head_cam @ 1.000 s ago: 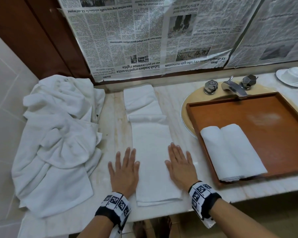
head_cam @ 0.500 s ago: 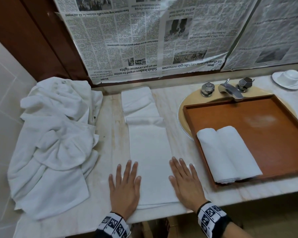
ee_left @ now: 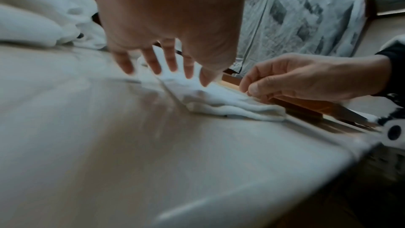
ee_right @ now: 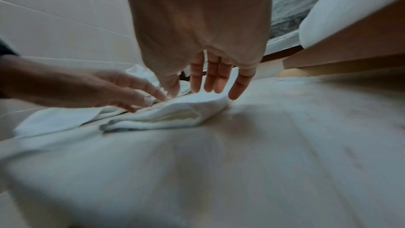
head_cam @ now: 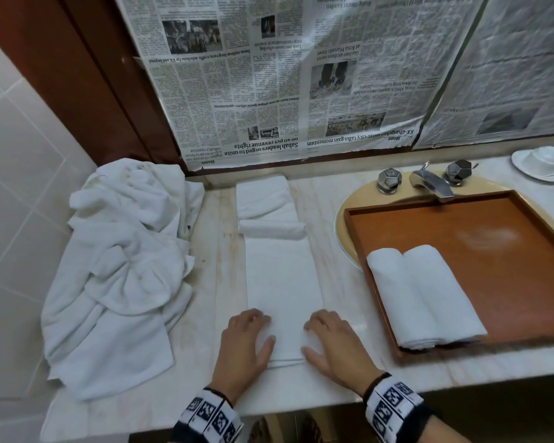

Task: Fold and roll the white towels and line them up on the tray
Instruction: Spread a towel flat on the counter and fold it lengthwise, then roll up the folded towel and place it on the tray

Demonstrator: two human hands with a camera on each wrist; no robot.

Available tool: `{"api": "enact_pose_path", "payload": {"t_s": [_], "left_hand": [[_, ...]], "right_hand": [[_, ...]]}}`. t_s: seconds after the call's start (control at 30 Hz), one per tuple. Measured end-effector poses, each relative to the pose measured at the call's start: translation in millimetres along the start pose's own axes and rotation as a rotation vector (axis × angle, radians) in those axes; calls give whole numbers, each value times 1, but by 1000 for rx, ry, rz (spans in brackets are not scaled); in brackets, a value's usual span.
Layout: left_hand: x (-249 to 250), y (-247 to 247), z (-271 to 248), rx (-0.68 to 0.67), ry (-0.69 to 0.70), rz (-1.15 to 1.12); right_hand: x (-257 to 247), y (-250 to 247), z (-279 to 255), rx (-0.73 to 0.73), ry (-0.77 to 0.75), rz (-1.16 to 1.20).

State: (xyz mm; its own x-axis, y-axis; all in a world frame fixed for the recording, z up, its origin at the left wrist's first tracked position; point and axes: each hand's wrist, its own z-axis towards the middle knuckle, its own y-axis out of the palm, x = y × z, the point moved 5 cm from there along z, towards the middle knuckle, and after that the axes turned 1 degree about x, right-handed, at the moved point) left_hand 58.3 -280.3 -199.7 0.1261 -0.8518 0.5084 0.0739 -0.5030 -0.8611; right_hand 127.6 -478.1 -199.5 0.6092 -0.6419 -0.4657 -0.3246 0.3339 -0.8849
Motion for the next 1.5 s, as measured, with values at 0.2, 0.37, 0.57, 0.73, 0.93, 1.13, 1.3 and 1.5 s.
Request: {"api": "enact_pose_path", "payload": {"t_s": [0.2, 0.37, 0.57, 0.73, 0.93, 1.13, 1.3, 1.5], "left_hand": [[9, 7, -15, -199, 189, 64], [16, 13, -10, -93, 159, 182], [15, 11, -5, -97, 45, 309], [12, 0, -2, -136, -95, 293], [14, 2, -8, -154, -76, 264], [-10, -6, -5, -166, -106, -95], [-22, -13, -1, -75, -220, -220], [-16, -8, 2, 28, -300, -263]], "right_hand": [[-10, 15, -9, 28, -121, -250], [-17, 9, 4, 11, -60, -273], [-12, -1, 9, -112, 129, -5], [-17, 1, 4, -116, 122, 45], [-18, 0, 3, 3, 182, 128], [-10, -1, 0, -76, 257, 175], [-9, -6, -2, 72, 300, 255], [-1, -11, 3, 213, 357, 315]]}}
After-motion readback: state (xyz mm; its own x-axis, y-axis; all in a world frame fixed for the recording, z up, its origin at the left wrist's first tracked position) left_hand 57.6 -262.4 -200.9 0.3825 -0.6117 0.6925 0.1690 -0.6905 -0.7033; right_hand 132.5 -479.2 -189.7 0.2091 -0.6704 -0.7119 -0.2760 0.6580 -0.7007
